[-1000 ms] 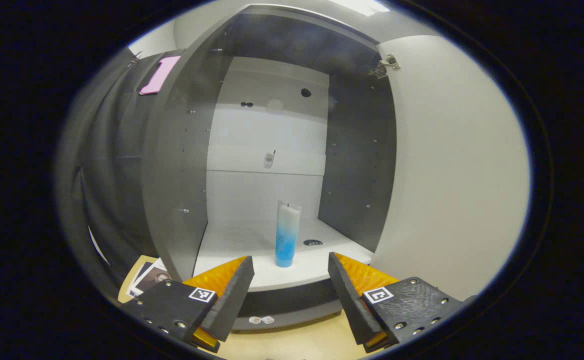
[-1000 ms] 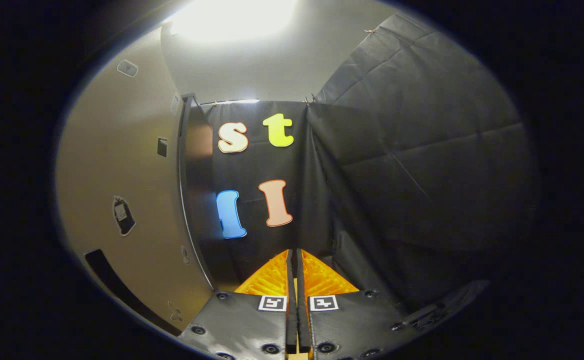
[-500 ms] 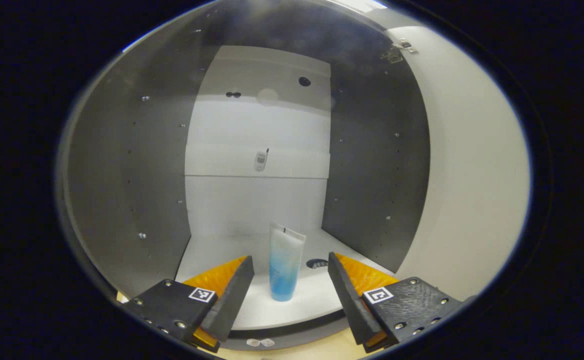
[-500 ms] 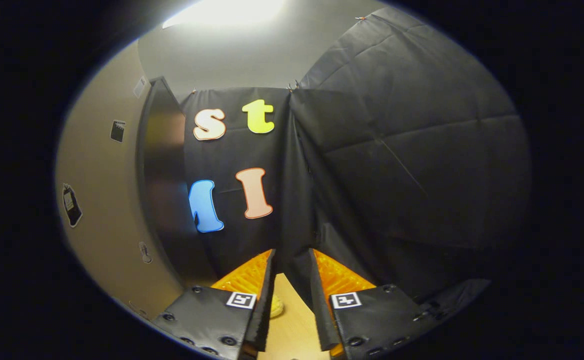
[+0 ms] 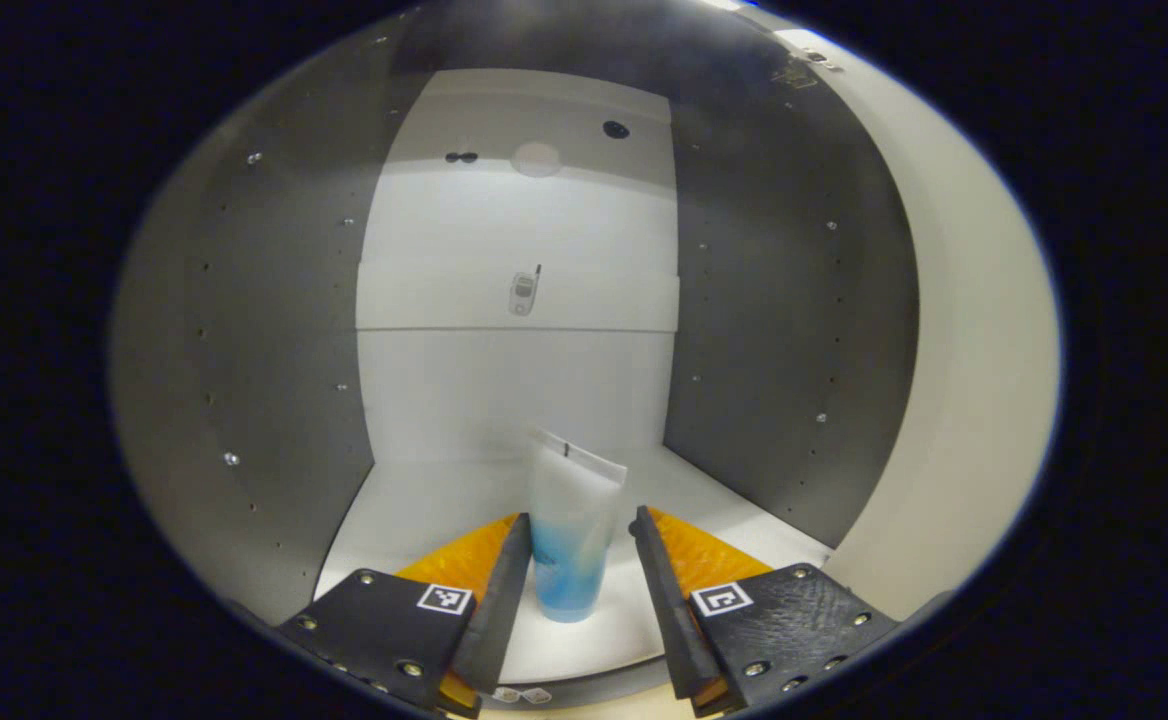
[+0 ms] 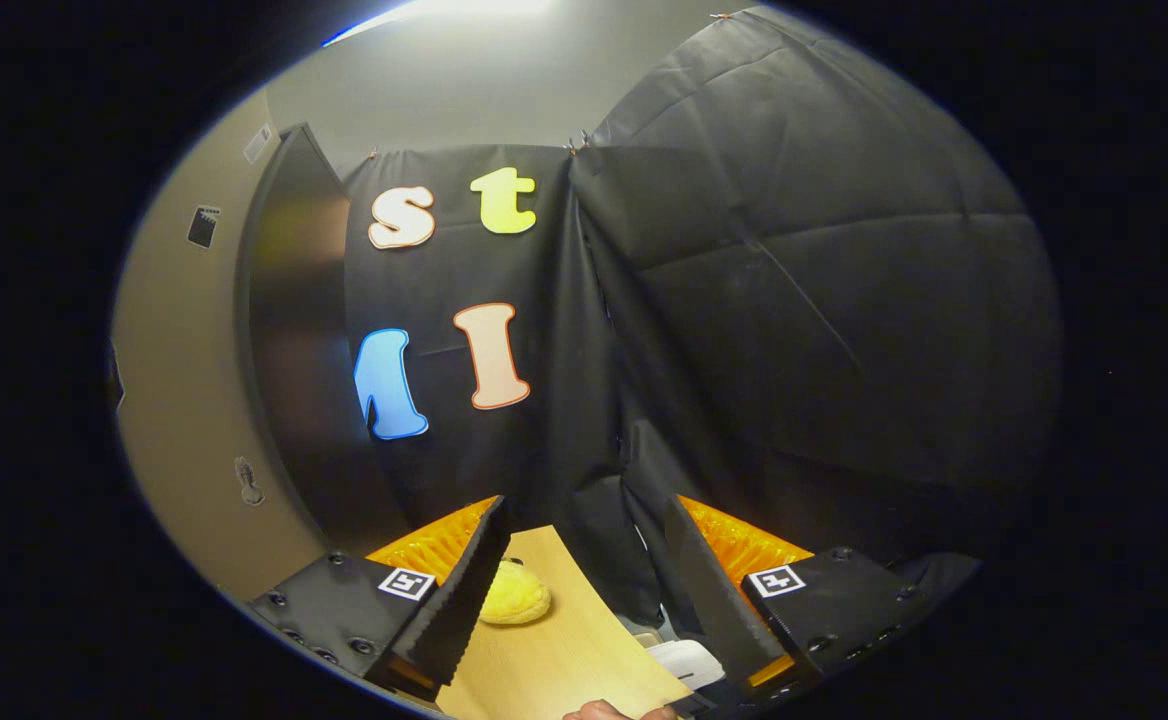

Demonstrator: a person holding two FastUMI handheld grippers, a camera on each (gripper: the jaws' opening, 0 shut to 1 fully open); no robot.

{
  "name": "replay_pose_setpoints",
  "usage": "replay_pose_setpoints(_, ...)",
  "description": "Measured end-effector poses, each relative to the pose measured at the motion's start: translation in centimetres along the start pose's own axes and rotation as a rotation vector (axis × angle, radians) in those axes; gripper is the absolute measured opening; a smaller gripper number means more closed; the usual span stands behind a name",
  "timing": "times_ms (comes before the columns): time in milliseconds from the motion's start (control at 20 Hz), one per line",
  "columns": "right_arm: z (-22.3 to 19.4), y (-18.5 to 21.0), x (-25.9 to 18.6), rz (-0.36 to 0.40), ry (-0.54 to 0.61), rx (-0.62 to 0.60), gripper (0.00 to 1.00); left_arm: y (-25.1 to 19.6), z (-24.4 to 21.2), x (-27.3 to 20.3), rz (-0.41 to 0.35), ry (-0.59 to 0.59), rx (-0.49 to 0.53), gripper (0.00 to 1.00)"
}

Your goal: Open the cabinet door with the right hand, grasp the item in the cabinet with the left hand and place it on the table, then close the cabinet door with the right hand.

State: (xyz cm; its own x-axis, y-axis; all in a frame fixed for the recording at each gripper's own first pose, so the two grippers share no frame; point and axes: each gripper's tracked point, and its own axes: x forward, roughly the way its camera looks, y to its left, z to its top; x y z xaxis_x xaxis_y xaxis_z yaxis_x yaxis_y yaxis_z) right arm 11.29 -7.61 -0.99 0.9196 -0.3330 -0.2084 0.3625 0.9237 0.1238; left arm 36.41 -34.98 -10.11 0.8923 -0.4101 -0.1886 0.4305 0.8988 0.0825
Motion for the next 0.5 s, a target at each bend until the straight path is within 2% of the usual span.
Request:
replay_pose_setpoints(150, -0.2, -0.2, 0.3, 0.009, 0.01, -0.018, 0.98, 0.4, -0.1, 0.1, 0.023, -0.002, -0.016, 0.65)
replay_pose_setpoints(350, -0.6, 0.6, 0.5, 0.038, 0.028, -0.001, 0.98, 1.4, 0.0, -0.6, 0.057, -0.028, -0.086, 0.37)
replay_pose_setpoints(500, -0.7, 0.6, 0.9, 0.049, 0.028, -0.005, 0.98, 1.8, -0.1, -1.3, 0.068, -0.029, -0.083, 0.28)
